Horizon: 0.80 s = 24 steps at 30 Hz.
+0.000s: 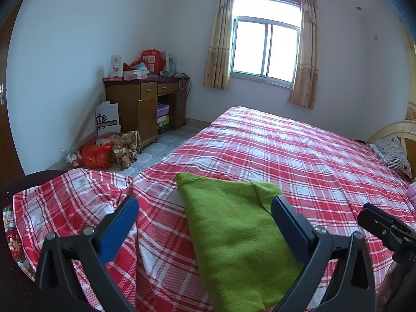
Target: Fold small clothes
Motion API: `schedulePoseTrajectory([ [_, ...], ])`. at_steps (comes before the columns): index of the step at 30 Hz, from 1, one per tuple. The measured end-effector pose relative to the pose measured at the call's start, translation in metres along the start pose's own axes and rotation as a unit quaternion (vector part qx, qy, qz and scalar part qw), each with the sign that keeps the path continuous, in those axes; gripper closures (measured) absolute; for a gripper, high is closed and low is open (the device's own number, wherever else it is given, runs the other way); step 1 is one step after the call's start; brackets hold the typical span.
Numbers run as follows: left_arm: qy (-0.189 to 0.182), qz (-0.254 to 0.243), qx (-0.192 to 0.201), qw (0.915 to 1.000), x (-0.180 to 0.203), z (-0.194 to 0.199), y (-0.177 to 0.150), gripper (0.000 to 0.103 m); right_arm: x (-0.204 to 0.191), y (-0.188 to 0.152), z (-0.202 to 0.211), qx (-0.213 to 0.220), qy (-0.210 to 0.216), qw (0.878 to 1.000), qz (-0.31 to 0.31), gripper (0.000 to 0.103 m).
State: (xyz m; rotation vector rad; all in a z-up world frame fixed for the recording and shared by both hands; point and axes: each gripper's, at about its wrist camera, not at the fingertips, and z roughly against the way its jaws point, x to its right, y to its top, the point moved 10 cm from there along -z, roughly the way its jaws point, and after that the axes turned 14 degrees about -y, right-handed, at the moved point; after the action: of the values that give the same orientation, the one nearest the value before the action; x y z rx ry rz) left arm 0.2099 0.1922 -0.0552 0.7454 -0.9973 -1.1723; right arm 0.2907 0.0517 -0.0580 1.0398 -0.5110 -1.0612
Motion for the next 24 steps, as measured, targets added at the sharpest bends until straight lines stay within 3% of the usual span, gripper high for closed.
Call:
schedulePoseTrajectory([
  [24,-0.018,-0.001,-0.007,0.9998,0.0052,-0.0020,-0.0020,0.000,0.0025,0.0015,0.0032,0.006,-0.002,1.000,-0.001,0.037],
])
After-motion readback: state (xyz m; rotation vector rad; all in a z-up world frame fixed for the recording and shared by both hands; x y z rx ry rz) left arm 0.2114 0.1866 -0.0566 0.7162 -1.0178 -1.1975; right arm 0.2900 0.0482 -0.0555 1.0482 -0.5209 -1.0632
